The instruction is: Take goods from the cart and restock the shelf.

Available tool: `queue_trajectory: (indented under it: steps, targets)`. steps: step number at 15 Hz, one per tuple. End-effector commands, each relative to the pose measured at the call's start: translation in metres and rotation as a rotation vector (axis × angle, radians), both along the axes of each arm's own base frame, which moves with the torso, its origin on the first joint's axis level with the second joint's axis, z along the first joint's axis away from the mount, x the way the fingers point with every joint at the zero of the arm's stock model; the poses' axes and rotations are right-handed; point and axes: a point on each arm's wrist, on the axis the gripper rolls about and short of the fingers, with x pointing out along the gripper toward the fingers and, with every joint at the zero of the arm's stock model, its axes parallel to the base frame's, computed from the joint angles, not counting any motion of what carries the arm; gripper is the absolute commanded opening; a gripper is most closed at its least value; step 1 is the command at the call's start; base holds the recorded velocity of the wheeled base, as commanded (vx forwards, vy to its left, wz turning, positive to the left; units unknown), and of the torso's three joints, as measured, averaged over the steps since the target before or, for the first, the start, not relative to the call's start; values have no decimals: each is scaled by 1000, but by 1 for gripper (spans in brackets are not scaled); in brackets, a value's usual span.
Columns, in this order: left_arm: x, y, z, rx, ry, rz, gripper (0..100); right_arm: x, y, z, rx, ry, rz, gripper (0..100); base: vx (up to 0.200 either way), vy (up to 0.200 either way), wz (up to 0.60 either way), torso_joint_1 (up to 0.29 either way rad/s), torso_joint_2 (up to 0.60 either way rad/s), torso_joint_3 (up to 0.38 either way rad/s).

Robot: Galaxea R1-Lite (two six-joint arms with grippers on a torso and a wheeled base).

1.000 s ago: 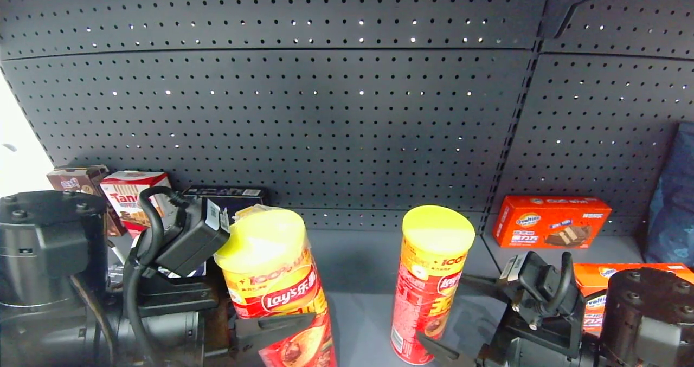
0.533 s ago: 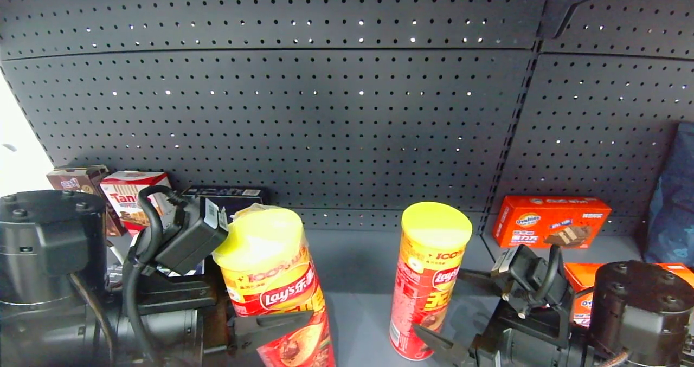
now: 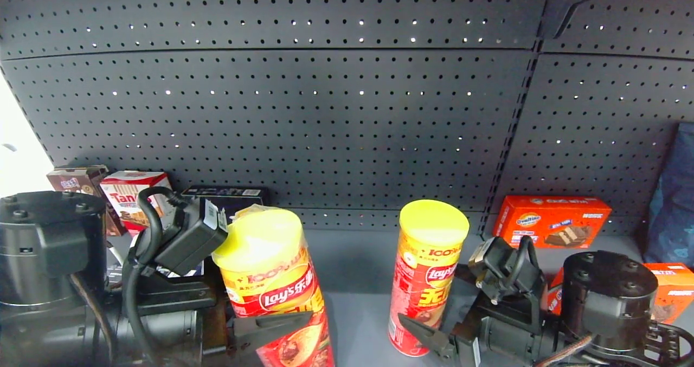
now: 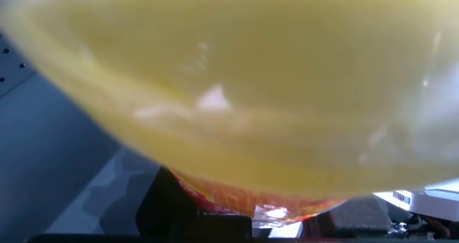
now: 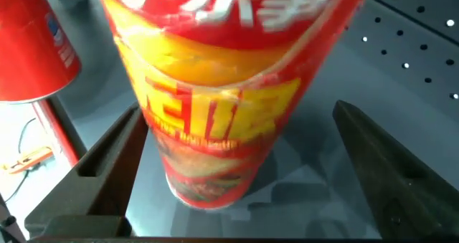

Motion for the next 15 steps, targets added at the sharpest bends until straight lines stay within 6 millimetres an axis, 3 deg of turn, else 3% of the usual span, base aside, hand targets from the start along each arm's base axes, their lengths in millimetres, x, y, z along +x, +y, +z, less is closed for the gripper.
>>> queue_trajectory:
  steps: [1, 10, 15]
  targets:
    - [0, 0, 0, 0, 0, 0, 0, 4, 4, -3, -7, 6, 0, 100, 0, 0, 0, 0, 0, 0]
    - [-1, 1, -2, 4, 5, 2, 0, 2, 5, -2, 6, 8, 10, 100, 0, 0, 0, 0, 0, 0]
    - [1, -1, 5, -8, -24, 11, 0, -34, -30, 15, 57, -42, 11, 100, 0, 0, 0, 0, 0, 0]
